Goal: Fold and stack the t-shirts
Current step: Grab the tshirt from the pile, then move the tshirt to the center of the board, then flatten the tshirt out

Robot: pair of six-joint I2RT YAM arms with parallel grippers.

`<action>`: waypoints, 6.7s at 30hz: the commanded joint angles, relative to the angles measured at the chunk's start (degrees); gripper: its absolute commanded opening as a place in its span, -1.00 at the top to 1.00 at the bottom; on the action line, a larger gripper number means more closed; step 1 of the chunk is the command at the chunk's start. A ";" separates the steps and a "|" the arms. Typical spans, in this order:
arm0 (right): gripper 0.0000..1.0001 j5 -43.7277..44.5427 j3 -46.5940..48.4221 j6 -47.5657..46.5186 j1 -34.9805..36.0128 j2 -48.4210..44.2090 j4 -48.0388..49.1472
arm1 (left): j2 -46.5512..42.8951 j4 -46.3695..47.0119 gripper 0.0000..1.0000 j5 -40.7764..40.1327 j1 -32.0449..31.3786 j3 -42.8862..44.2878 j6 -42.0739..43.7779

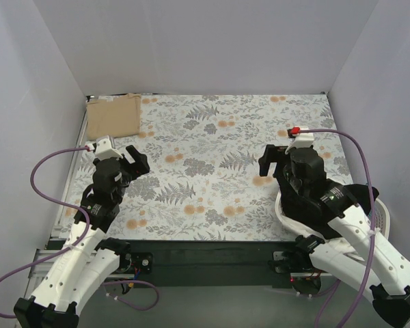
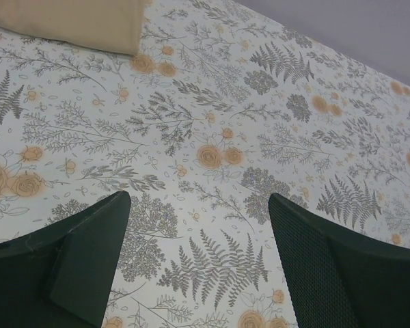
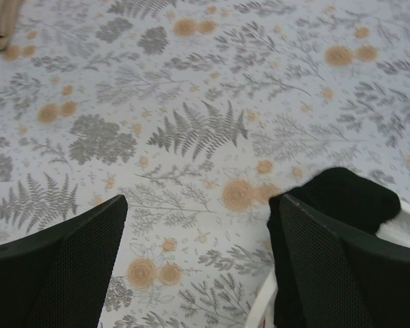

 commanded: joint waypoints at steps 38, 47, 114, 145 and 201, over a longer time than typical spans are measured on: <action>0.97 5.26 -3.23 18.67 -30.39 -0.96 -30.10 | -3.61 -0.38 -0.65 1.45 0.13 -0.14 -1.80; 0.97 10.96 28.53 10.49 -30.39 1.57 -37.74 | -3.70 -0.38 -0.66 1.80 0.22 -0.23 -1.98; -0.97 2.01 2.59 9.07 0.55 14.78 -7.77 | 10.97 -6.09 -0.31 -5.39 -21.29 1.45 -7.76; -0.95 1.48 -3.40 14.00 -3.41 -6.76 -12.78 | 71.09 8.15 -0.31 -16.03 -57.44 34.23 -19.99; -0.58 -21.18 6.62 15.40 9.78 35.15 10.23 | 4.73 -4.51 1.00 -31.60 -44.96 1.53 2.33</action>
